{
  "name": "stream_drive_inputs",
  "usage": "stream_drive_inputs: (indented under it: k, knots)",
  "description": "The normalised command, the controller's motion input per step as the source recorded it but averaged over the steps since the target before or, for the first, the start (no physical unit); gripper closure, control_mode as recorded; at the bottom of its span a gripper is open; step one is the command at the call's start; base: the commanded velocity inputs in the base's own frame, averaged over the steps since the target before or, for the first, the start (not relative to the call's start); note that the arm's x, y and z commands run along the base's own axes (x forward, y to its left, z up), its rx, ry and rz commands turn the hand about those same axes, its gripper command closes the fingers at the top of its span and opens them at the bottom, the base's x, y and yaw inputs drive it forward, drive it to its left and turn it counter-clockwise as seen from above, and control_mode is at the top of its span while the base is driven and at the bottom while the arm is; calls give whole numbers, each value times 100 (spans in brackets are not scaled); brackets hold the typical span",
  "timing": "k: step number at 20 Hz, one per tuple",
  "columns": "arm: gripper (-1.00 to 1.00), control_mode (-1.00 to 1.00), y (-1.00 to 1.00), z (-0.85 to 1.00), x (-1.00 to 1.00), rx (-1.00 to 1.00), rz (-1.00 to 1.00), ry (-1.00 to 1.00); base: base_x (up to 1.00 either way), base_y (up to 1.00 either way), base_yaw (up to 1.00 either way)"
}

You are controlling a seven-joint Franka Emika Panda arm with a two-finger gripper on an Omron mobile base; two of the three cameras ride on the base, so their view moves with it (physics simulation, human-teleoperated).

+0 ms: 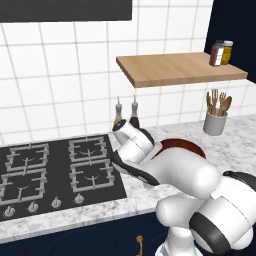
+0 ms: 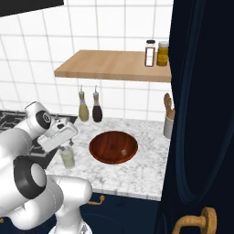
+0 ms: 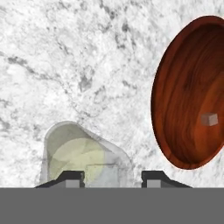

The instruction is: Grab a lemon wedge from the fridge and one ice cube from the ice bowl, and put them in the glass of lemonade.

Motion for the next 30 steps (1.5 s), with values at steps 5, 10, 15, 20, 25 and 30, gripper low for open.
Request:
stream_drive_inputs:
  k: [5,10,15,20,25,30]
  knots:
    - [-100,-100,-7,3,0,0,0,0,0,0,0]
    - [-100,-100,-8,36,-13,0,0,0,0,0,0]
    - [-100,-100,-22,46,-19,0,0,-2,0,0,0]
    - [-100,-100,-3,22,-53,4,0,-30,0,0,0]
    - [-100,-100,-36,13,-70,45,0,-49,0,0,0]
    - [-100,-100,-40,59,-65,47,0,-25,0,0,0]
